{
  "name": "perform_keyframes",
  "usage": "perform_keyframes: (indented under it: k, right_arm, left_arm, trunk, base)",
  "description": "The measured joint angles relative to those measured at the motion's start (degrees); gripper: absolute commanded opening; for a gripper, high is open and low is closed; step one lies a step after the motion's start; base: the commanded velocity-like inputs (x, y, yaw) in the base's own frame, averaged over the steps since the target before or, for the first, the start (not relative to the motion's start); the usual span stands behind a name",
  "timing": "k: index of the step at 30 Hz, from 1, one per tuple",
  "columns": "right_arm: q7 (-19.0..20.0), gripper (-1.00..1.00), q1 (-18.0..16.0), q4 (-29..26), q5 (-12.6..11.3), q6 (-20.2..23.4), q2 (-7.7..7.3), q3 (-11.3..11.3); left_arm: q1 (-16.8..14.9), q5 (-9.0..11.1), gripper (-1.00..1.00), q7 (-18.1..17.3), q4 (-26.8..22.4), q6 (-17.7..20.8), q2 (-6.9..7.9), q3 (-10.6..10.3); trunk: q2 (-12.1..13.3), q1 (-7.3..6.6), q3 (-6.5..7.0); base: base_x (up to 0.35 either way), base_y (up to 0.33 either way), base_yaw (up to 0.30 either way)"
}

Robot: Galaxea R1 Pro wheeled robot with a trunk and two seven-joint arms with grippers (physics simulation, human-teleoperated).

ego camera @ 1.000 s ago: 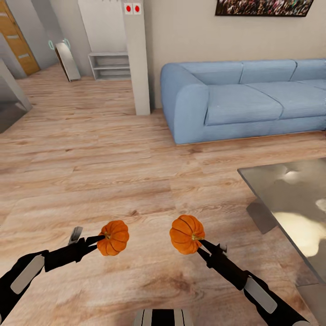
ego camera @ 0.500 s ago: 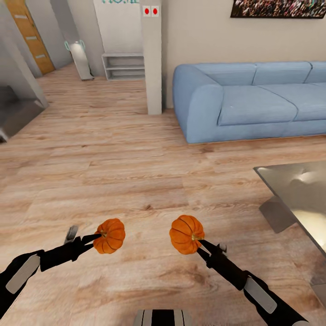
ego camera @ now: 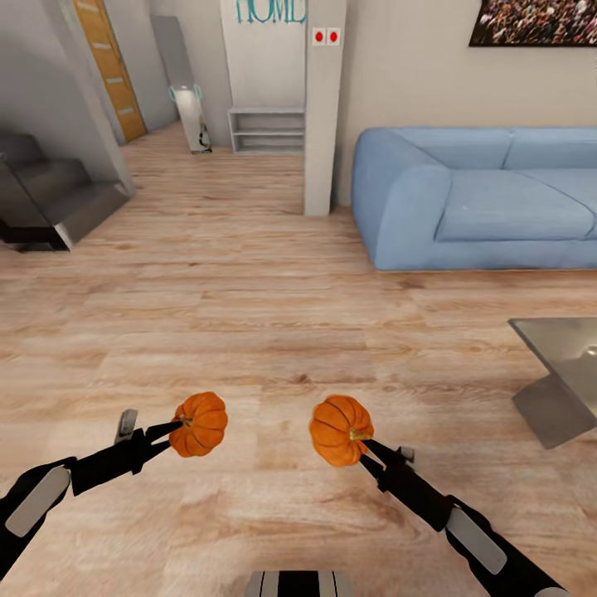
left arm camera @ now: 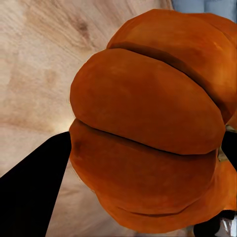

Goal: Place each of the two pumpkins and all three candles from the living room inside a cabinet in the living room (use any cabinet), then make sure every cabinet is closed, and position the cauldron so it is next to a table in the living room.

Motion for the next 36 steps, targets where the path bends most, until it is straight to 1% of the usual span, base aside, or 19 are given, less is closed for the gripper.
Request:
perform_keyframes:
  k: [3, 5, 9, 19, 25, 33, 36]
  right_arm:
    - [-0.2, -1.00, 0.0, 0.0, 0.0, 0.0, -0.01, 0.0]
    - [-0.2, -1.00, 0.0, 0.0, -0.1, -0.1, -0.16, -0.1]
    - [-0.1, -1.00, 0.0, 0.0, -0.2, -0.1, -0.34, -0.1]
    - [-0.5, -1.00, 0.0, 0.0, -0.1, 0.9, -0.14, -0.1]
    - [-0.7, -1.00, 0.0, 0.1, 0.4, 1.4, -0.06, 0.2]
    - [-0.9, -1.00, 0.0, 0.1, 0.3, 1.5, -0.23, 0.3]
    - [-1.7, -1.00, 0.0, 0.1, 0.4, 1.5, -0.07, 0.4]
  left_arm:
    - [0.0, 0.2, -1.00, 0.0, 0.0, 1.0, 0.14, 0.1]
    - [0.0, 0.2, -1.00, 0.0, 0.0, 1.5, 0.94, 0.1]
    - [0.0, 0.3, -1.00, -0.1, 0.0, 1.8, 1.50, 0.1]
    - [0.0, 0.3, -1.00, -0.1, 0.4, 1.8, 1.53, 0.3]
    - [0.0, 0.3, -1.00, -0.1, 0.5, 1.8, 1.51, 0.4]
    - [0.0, 0.2, -1.00, -0.1, 0.6, 1.8, 1.58, 0.5]
    - [0.0, 0.3, -1.00, -0.1, 0.7, 1.8, 1.59, 0.5]
  trunk:
    - [0.0, -0.08, 0.70]
    - [0.1, -0.13, 1.15]
    - [0.1, -0.23, 2.01]
    - [0.3, -0.49, 3.93]
    - [0.3, -0.64, 4.95]
    - [0.4, -0.85, 6.11]
    - [0.5, -0.93, 6.54]
  base:
    - [0.000, 0.001, 0.028]
    - [0.000, 0.000, 0.005]
    - [0.000, 0.000, 0.001]
    - [0.000, 0.000, 0.037]
    - [0.000, 0.000, 0.183]
    - [0.000, 0.000, 0.172]
    - [0.000, 0.000, 0.165]
